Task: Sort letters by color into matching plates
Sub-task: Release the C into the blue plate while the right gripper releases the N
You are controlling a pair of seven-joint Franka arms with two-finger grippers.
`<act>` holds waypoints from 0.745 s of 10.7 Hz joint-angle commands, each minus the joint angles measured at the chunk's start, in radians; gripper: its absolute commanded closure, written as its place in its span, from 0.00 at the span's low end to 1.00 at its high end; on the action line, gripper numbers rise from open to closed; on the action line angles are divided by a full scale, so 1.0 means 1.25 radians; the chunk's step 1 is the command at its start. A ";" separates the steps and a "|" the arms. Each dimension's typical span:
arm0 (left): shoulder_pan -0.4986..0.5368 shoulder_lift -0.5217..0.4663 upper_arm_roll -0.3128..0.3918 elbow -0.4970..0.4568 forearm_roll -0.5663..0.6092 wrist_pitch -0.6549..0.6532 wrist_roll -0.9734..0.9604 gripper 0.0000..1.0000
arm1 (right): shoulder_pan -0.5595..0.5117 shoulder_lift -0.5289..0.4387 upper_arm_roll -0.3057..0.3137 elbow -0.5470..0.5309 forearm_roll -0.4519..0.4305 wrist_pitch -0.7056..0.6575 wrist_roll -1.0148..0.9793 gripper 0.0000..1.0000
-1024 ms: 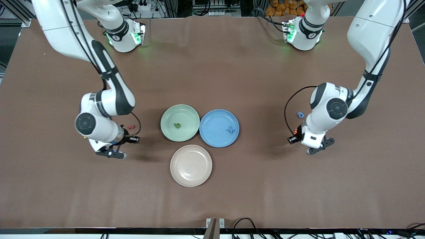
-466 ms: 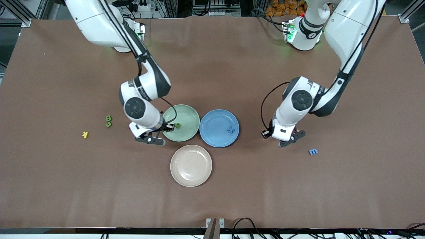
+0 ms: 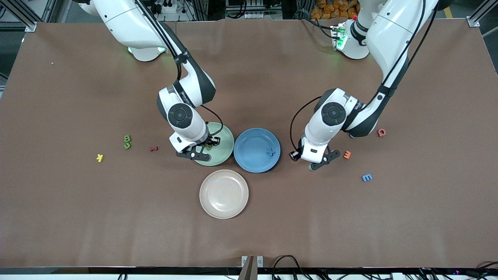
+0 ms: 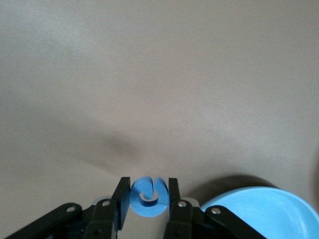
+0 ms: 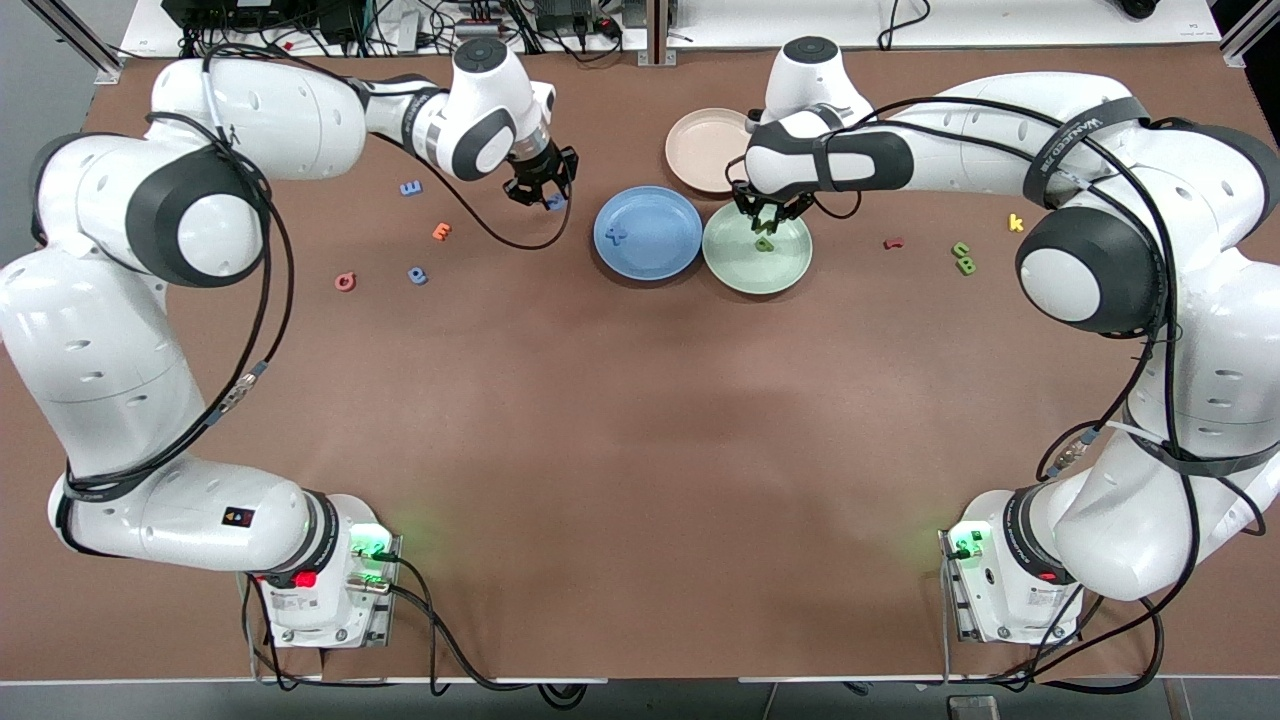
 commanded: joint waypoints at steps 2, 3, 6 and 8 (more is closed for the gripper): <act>-0.060 0.042 0.005 0.085 -0.009 -0.010 -0.078 1.00 | -0.010 -0.025 -0.026 -0.003 0.000 -0.049 -0.211 0.00; -0.079 0.046 0.005 0.096 -0.009 -0.010 -0.088 1.00 | -0.010 -0.027 -0.028 -0.003 0.000 -0.052 -0.221 0.00; -0.116 0.070 0.005 0.115 -0.009 -0.010 -0.110 1.00 | -0.042 -0.047 -0.040 -0.011 -0.003 -0.053 -0.329 0.00; -0.158 0.076 0.008 0.121 -0.007 -0.010 -0.142 1.00 | -0.079 -0.061 -0.051 -0.020 -0.003 -0.053 -0.438 0.00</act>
